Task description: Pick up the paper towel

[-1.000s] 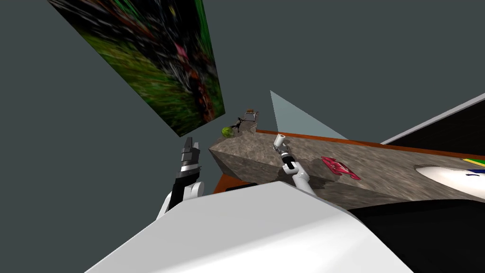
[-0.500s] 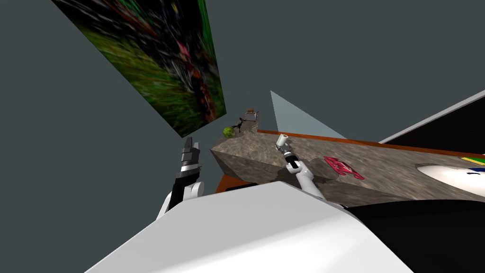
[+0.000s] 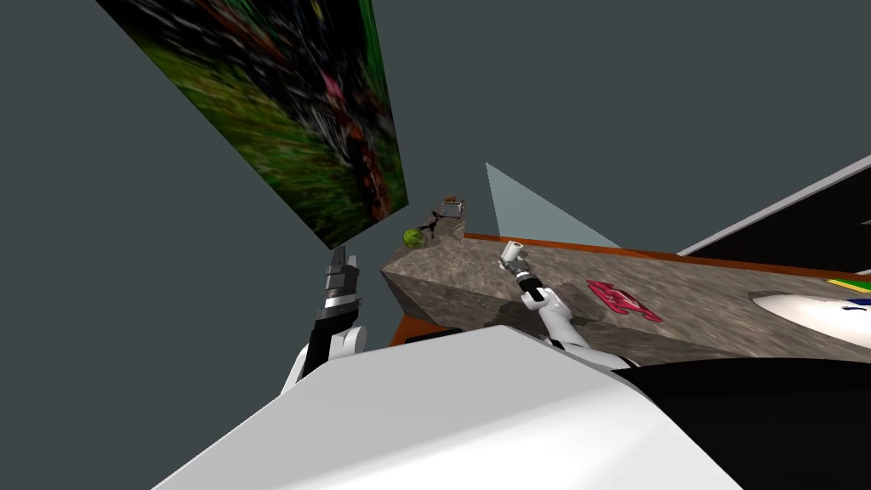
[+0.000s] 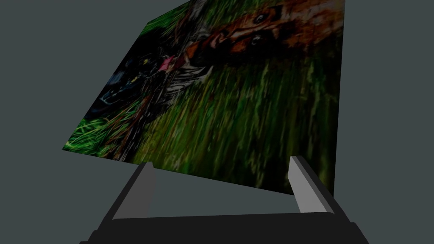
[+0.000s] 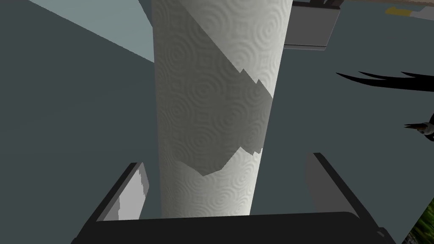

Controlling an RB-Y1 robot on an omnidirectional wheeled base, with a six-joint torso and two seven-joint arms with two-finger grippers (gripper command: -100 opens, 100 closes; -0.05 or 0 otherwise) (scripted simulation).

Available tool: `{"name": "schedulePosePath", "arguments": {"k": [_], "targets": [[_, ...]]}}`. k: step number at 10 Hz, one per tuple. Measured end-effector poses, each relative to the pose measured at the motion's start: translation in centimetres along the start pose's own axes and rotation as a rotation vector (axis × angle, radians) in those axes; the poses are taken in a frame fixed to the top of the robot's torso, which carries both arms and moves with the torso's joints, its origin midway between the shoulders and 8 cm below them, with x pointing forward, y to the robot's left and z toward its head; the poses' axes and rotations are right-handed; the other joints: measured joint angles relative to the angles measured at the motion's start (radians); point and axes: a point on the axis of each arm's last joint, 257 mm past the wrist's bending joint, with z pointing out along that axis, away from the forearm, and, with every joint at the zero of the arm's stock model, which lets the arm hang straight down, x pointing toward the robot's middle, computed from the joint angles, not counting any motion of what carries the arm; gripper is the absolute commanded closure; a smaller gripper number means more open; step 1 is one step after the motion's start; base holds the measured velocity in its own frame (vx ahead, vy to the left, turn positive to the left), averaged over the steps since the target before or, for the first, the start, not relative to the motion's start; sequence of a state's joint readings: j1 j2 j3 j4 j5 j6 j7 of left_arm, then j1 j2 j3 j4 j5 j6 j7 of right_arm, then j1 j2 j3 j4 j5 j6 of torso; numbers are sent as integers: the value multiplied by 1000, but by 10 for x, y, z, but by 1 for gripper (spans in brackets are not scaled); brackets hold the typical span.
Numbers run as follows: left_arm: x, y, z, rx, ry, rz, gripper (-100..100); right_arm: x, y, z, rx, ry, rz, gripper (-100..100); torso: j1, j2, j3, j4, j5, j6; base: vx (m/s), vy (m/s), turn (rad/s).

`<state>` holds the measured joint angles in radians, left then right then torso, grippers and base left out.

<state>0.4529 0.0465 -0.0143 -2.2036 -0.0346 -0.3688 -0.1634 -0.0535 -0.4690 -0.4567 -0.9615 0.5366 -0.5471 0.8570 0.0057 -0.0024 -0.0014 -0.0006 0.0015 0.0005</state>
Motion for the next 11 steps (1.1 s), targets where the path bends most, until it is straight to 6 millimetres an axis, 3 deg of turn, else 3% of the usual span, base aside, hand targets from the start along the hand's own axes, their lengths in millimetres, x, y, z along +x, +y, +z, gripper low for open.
{"name": "schedulePosePath", "arguments": {"k": [4, 5, 9, 10, 11], "targets": [[0, 0, 0, 0, 0, 0, 0, 5, -32, -1, 5, 10, 11, -100, -2, 1, 0, 0, 0, 0, 25, 65, -19], [0, 0, 0, 0, 0, 0, 0, 5, -32, -1, 4, 9, 12, 100, -3, 2, 1, 0, -1, 0, 4, 3, -15], [0, 0, 0, 0, 0, 0, 0, 4, -33, -1, 5, 7, 13, 100, -5, 2, 1, 0, -2, -1, 0, 0, 0], [0, 0, 0, 0, 0, 0, 0, 4, -33, -1, 5, 7, 12, 0, -6, 2, 1, 0, -2, -1, 0, 0, 0], [0, 0, 0, 0, 0, 0, 0, 4, -33, -1, 5, 7, 12, 100, -6, 2, 1, 0, -2, -1, -14, -39, 25]]}}
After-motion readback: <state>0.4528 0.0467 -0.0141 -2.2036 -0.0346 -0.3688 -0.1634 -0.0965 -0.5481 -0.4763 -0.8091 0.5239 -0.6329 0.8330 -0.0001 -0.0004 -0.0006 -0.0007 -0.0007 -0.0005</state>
